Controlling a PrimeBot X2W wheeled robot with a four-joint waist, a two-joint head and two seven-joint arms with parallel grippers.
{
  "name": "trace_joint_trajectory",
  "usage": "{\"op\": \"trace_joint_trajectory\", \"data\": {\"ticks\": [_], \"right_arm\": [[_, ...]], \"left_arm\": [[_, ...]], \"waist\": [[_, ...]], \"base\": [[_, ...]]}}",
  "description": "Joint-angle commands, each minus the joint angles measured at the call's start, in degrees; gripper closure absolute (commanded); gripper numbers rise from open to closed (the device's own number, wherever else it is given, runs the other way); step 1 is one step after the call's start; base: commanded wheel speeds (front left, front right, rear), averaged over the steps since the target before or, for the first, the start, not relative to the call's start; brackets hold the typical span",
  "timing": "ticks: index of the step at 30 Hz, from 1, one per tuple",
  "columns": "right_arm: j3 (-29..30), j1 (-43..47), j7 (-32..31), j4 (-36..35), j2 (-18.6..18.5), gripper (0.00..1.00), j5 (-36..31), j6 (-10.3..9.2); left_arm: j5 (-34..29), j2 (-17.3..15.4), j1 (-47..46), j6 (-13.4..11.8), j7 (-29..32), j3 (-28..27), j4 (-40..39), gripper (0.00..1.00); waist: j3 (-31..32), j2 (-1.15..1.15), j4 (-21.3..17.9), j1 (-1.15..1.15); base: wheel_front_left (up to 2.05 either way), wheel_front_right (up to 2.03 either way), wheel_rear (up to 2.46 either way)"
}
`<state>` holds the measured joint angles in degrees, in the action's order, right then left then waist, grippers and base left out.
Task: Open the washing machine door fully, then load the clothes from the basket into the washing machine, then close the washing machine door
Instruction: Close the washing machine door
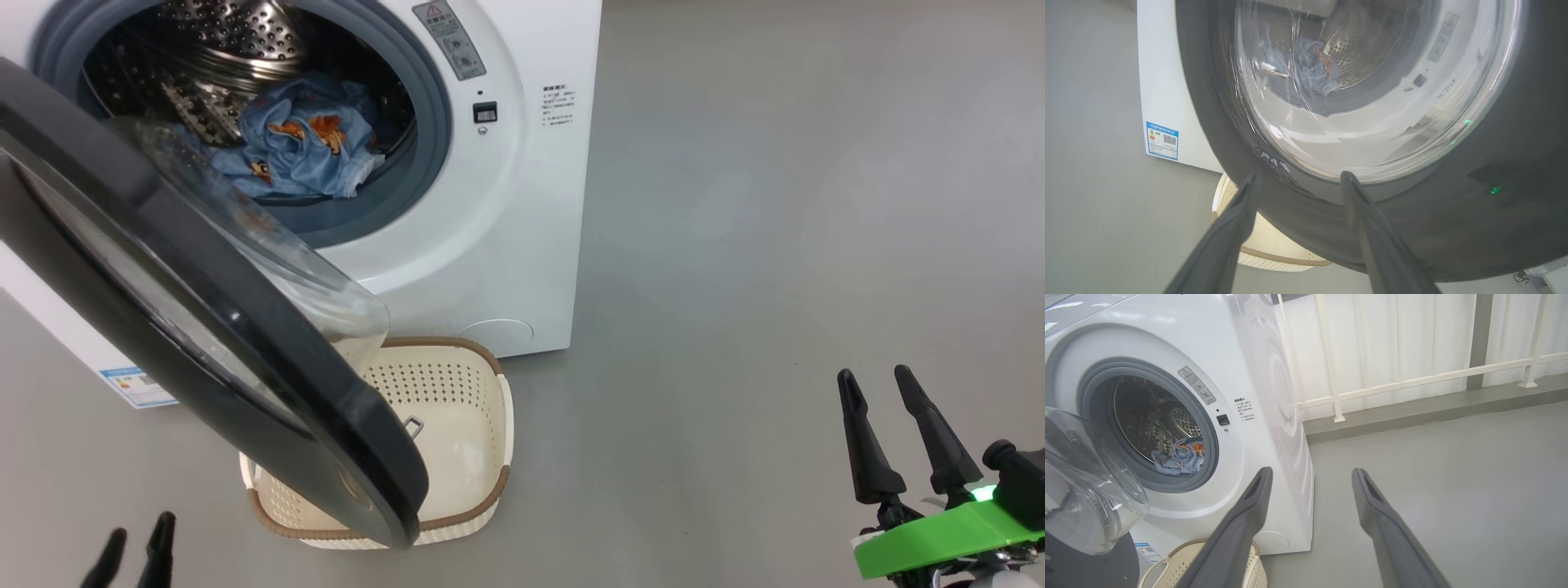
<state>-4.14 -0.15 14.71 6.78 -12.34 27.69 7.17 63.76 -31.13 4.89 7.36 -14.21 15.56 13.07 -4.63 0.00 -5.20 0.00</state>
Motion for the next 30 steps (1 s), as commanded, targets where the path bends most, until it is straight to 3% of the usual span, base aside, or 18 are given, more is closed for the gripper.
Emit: {"op": "trace_joint_trajectory", "data": {"ticks": [1,9,17,24,30], "right_arm": [[-0.9,0.4,0.3,-1.3,-1.1,0.00,-0.3,0.32],[-1.0,0.8,0.3,-1.4,-1.3,0.00,-0.2,0.32],[-1.1,0.9,0.3,-1.4,-1.3,0.00,-0.1,0.32],[-1.0,0.6,0.3,-1.4,-1.2,0.00,-0.2,0.32],[-1.0,0.4,0.3,-1.4,-1.1,0.00,-0.3,0.32]], "left_arm": [[-2.6,-0.9,-3.0,0.1,-0.7,-3.7,-0.7,0.00],[-18.7,5.3,-2.0,0.1,-0.8,-12.7,-2.6,0.00],[-30.4,9.4,-1.0,0.1,-0.8,-16.4,-5.3,0.00],[-36.1,13.0,-0.7,0.1,-0.8,-19.1,-7.0,0.00],[-37.2,15.1,-0.4,0.1,-0.8,-20.4,-7.0,0.00]], "waist": [[0.2,0.00,0.2,0.00],[0.6,0.00,0.6,0.00],[0.6,0.00,0.6,0.00],[0.2,0.00,0.8,0.00],[-0.1,0.00,0.6,0.00]], "base": [[0.00,0.00,0.00],[0.00,0.00,0.00],[0.00,0.00,0.00],[0.00,0.00,0.00],[0.00,0.00,0.00]]}}
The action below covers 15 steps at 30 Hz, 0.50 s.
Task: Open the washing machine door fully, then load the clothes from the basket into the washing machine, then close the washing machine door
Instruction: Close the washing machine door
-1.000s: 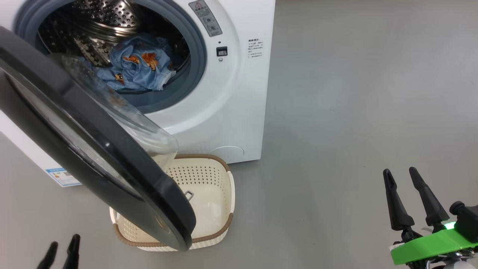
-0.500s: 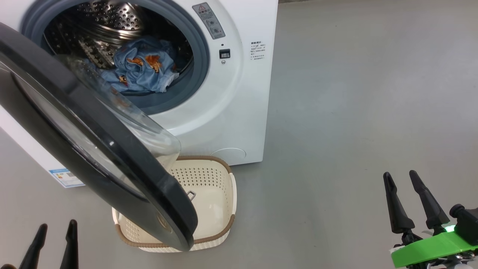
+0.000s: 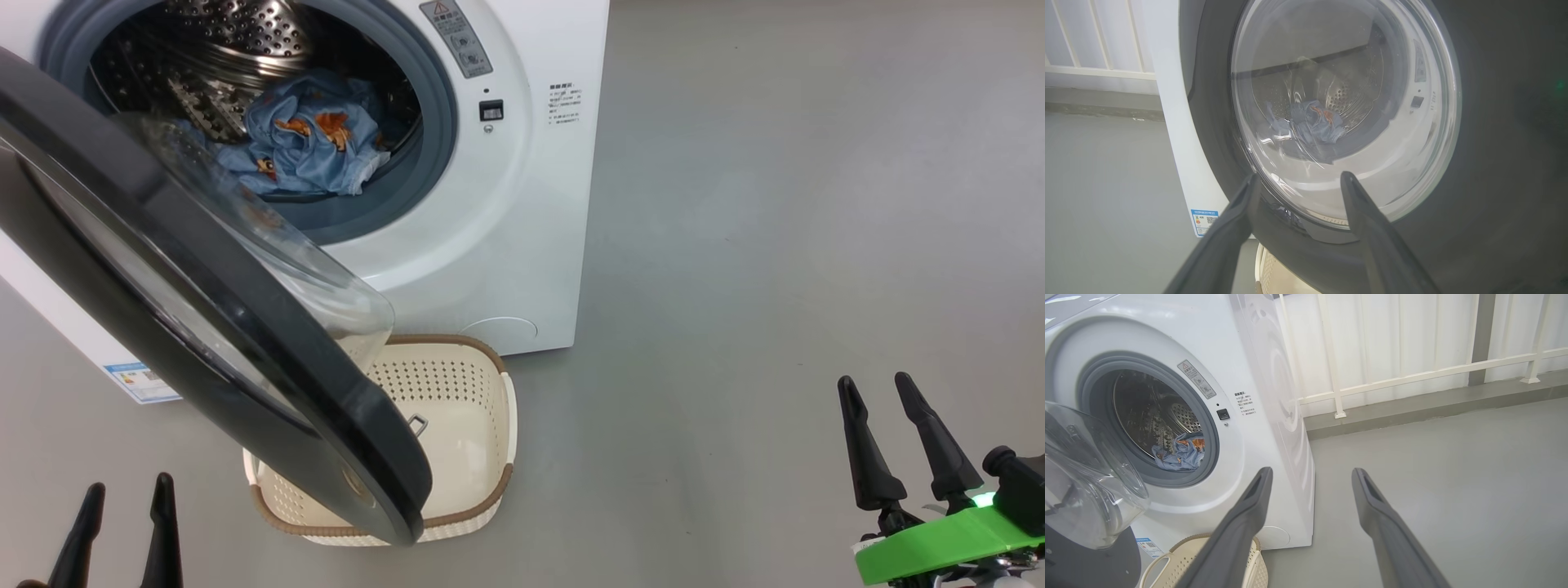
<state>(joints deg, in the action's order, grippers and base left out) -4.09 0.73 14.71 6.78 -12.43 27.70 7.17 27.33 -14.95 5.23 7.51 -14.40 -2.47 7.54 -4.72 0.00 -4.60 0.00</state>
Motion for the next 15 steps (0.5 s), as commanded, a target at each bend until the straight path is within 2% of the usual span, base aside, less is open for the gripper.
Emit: {"op": "trace_joint_trajectory", "data": {"ticks": [1,15], "right_arm": [[-1.1,-0.5,0.3,-1.4,-1.0,0.00,-0.3,0.32],[-0.7,-0.9,0.3,-1.4,-0.8,0.00,-0.4,0.32]], "left_arm": [[-0.9,-1.0,-0.6,0.0,-0.6,-2.3,-1.5,0.00],[-1.5,-1.0,-1.0,0.0,-0.6,-2.2,-1.7,0.00]], "waist": [[0.0,0.00,0.0,0.00],[-0.5,0.00,0.1,0.00]], "base": [[0.00,0.00,0.00],[0.00,0.00,0.00]]}}
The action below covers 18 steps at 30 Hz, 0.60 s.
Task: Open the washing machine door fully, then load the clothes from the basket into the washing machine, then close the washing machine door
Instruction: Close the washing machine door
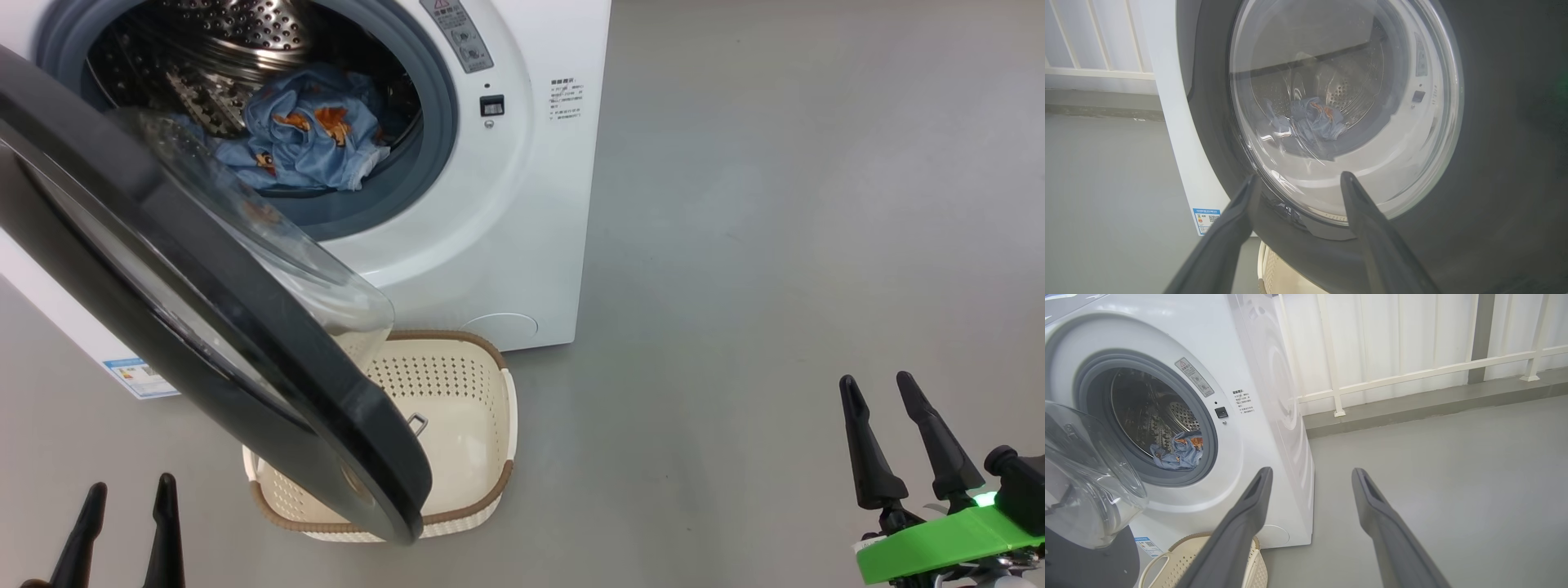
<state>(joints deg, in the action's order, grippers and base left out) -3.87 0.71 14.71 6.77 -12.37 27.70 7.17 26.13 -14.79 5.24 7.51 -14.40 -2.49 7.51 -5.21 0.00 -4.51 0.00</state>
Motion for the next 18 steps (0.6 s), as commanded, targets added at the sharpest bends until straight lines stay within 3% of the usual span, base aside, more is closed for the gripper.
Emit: {"op": "trace_joint_trajectory", "data": {"ticks": [1,9,10,11,12,14,15,18], "right_arm": [[-0.9,-0.9,0.3,-1.4,-0.8,0.00,-0.4,0.32],[-1.0,-1.0,0.3,-1.5,-0.7,0.02,-0.5,0.32],[-1.1,-0.9,0.3,-1.5,-0.7,0.23,-0.5,0.32],[-1.2,-0.9,0.3,-1.5,-0.7,0.57,-0.5,0.32],[-1.2,-0.9,0.3,-1.5,-0.7,0.57,-0.5,0.32],[-1.3,-0.8,0.3,-1.5,-0.7,0.89,-0.5,0.32],[-1.4,-0.8,0.3,-1.5,-0.7,1.00,-0.4,0.32],[-1.9,-0.8,0.3,-1.7,-0.9,1.00,-0.2,0.32]], "left_arm": [[-0.3,-1.2,-1.0,0.0,-0.6,-2.2,-1.7,0.00],[-0.3,-0.6,-1.1,0.0,-0.6,-1.9,-1.8,0.00],[-0.3,-0.5,-1.1,0.0,-0.6,-1.8,-1.8,0.00],[-0.2,-0.3,-1.0,0.0,-0.6,-1.9,-1.9,0.00],[-0.2,-0.3,-1.0,0.0,-0.6,-1.9,-1.9,0.00],[-0.2,-0.1,-0.9,0.0,-0.6,-1.6,-2.0,0.00],[-0.2,0.1,-0.8,0.0,-0.6,-1.6,-2.0,0.00],[-0.2,0.6,-0.7,0.0,-0.6,-1.4,-2.1,0.00]], "waist": [[0.0,0.00,0.0,0.00],[0.3,0.00,0.7,0.00],[0.4,0.00,1.0,0.00],[0.4,0.00,1.3,0.00],[0.4,0.00,1.3,0.00],[0.7,0.00,2.1,0.00],[0.8,0.00,2.6,0.00],[1.3,0.00,4.5,0.00]], "base": [[0.00,0.00,0.00],[0.00,0.00,0.00],[0.00,0.00,0.00],[0.00,0.00,0.00],[0.00,0.00,0.00],[0.00,0.00,0.00],[0.00,0.00,0.00],[0.00,0.00,0.00]]}}
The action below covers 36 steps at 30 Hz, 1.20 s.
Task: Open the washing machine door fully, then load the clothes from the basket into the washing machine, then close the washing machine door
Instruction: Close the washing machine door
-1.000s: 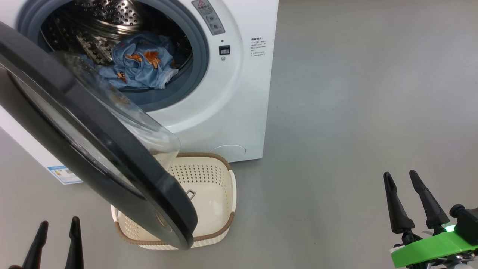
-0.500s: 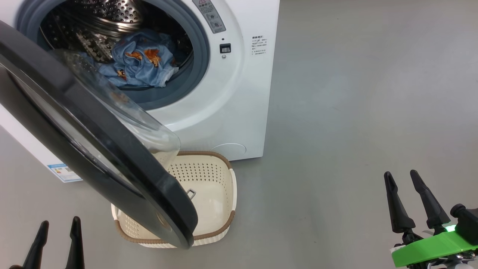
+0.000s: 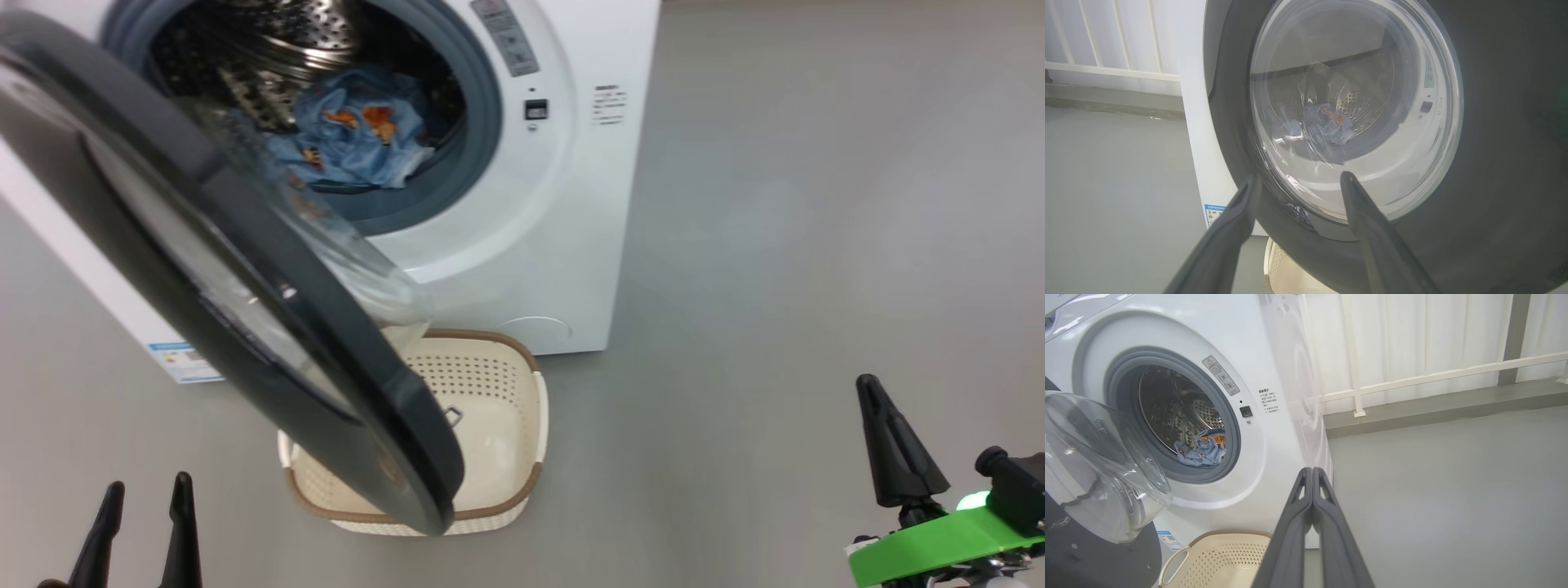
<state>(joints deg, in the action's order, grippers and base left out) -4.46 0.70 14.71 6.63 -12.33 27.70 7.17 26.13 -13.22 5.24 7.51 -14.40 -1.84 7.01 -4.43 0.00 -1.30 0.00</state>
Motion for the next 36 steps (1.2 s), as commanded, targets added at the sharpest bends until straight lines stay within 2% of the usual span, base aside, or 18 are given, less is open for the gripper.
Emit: {"op": "trace_joint_trajectory", "data": {"ticks": [1,9,22,30,36], "right_arm": [[-1.6,-0.9,0.3,-1.8,-1.0,1.00,-0.1,0.32],[-5.6,-3.2,0.3,-3.9,-1.3,1.00,0.1,0.32],[-18.9,-8.7,0.3,-11.0,-1.0,1.00,-1.1,0.32],[-28.4,-10.0,0.3,-13.5,-0.3,1.00,-1.3,0.32],[-32.2,-9.6,0.3,-10.0,0.3,1.00,0.0,0.32]], "left_arm": [[-0.2,-0.7,-0.7,0.0,-0.6,-2.1,-1.7,0.00],[-0.2,1.0,0.2,0.0,-0.6,-1.1,-1.4,0.00],[0.4,1.6,1.4,0.0,-0.6,1.0,-0.6,0.00],[0.7,1.4,1.5,0.0,-0.6,2.0,-0.5,0.00],[0.9,1.6,1.6,0.0,-0.6,2.2,-0.5,0.00]], "waist": [[0.7,0.00,2.1,0.00],[2.5,0.00,8.3,0.00],[5.6,0.00,17.4,0.00],[6.4,0.00,21.4,0.00],[6.4,0.00,22.7,0.00]], "base": [[0.00,0.00,0.00],[0.00,0.00,0.00],[0.00,0.00,0.00],[0.00,0.00,0.00],[0.00,0.00,0.00]]}}
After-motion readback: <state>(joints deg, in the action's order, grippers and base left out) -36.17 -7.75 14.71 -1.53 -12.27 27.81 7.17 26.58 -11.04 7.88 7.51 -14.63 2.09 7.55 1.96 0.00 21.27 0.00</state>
